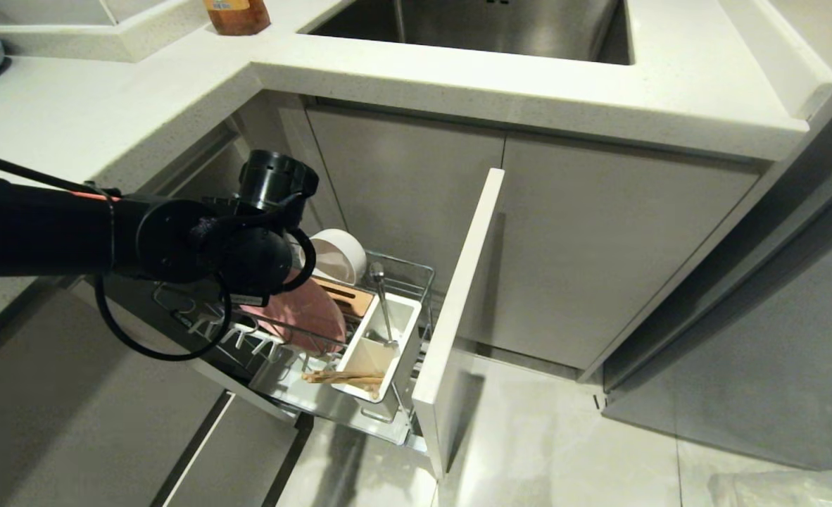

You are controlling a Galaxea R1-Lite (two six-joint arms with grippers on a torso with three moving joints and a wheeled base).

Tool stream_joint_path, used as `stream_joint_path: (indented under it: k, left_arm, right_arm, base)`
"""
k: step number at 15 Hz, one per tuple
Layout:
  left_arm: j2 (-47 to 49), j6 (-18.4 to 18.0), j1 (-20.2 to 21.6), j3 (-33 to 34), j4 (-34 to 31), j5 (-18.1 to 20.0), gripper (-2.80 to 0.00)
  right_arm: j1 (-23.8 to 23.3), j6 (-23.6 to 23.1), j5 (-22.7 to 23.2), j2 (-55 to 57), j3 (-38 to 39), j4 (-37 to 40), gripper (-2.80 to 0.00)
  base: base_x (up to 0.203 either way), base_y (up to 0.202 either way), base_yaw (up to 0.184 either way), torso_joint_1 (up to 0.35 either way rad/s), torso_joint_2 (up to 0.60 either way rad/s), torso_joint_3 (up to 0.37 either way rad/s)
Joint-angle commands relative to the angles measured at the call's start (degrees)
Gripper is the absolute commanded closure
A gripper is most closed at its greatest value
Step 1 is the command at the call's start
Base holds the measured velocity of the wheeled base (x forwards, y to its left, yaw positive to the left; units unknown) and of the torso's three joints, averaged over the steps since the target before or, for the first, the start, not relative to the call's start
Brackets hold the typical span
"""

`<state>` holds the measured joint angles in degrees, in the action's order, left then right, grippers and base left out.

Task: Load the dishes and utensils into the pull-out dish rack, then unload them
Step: Pick up the plate and place it in the cupboard

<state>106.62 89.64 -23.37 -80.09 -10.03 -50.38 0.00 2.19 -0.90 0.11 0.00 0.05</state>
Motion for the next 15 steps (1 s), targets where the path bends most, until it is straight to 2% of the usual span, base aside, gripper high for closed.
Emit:
stream_joint_path:
  k: [1, 14, 15]
  left_arm:
    - [0.08, 0.54, -0.01, 0.12, -0.07, -0.16, 0.0]
    - [-0.53, 0.45, -0.01, 0.02, -1.39, -0.07, 0.0]
    - [-0.62, 0.45, -0.05, 0.02, -1.39, -0.01, -1.02]
  right_arm:
    - [0.07, 0.0, -0.03, -0.02, 0.17, -0.03, 0.0]
    - [0.01, 0.0, 0.01, -0.02, 0.14, -0.02, 0.0]
    - [0.03, 0.0, 0.02, -0.02, 0.13, 0.03, 0.0]
  base:
    - [0.0, 0.0, 0.0, 0.0, 0.0, 0.0]
    - [0.0, 0.0, 0.0, 0.0, 0.0, 0.0]
    - [0.0, 0.0, 0.0, 0.0, 0.0, 0.0]
